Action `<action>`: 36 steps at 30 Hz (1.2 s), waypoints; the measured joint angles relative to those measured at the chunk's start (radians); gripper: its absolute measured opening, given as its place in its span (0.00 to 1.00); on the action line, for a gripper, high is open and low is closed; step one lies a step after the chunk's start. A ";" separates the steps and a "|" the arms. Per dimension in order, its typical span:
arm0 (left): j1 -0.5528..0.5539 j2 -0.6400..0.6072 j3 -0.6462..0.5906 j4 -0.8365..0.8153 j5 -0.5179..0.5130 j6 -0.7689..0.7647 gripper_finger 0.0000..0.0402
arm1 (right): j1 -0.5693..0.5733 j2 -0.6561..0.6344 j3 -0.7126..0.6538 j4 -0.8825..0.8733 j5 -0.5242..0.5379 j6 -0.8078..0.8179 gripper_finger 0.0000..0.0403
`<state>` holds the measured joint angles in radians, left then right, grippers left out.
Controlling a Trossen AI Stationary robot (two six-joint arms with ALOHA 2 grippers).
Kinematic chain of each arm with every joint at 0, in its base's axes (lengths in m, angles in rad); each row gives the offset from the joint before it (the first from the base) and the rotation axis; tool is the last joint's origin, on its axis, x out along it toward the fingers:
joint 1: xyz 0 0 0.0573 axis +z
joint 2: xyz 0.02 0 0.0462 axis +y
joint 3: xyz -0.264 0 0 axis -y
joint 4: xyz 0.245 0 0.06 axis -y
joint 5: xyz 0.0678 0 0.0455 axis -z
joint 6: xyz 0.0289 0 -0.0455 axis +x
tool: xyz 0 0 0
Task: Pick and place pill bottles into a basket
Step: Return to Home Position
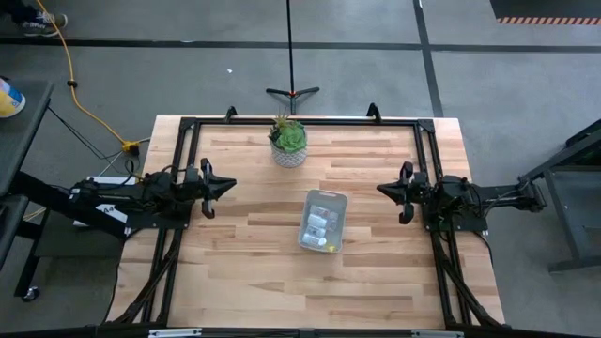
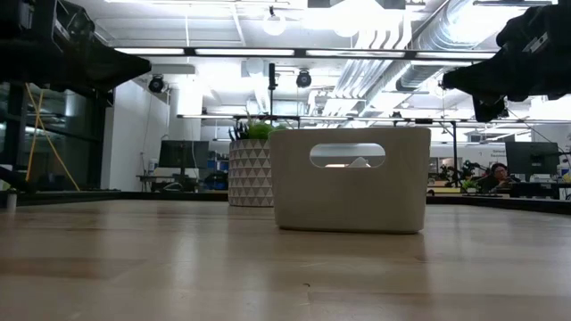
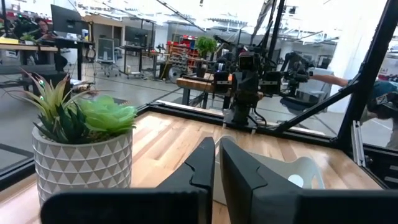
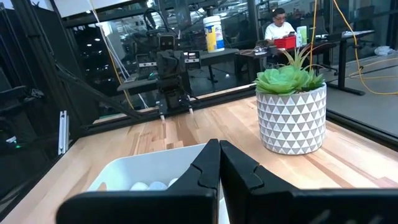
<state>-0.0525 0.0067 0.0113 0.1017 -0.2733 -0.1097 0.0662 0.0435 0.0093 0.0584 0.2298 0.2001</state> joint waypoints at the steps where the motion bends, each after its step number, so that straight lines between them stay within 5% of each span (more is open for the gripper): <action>1: 0.000 0.000 0.000 0.000 0.000 0.000 0.15 | 0.000 0.000 0.000 0.000 0.000 0.000 0.00; 36: 0.000 0.000 -0.001 0.000 0.002 0.000 0.14 | 0.000 0.000 -0.001 -0.004 0.003 0.000 0.00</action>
<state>-0.0525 0.0067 0.0101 0.1020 -0.2718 -0.1097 0.0662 0.0437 0.0082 0.0541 0.2325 0.2001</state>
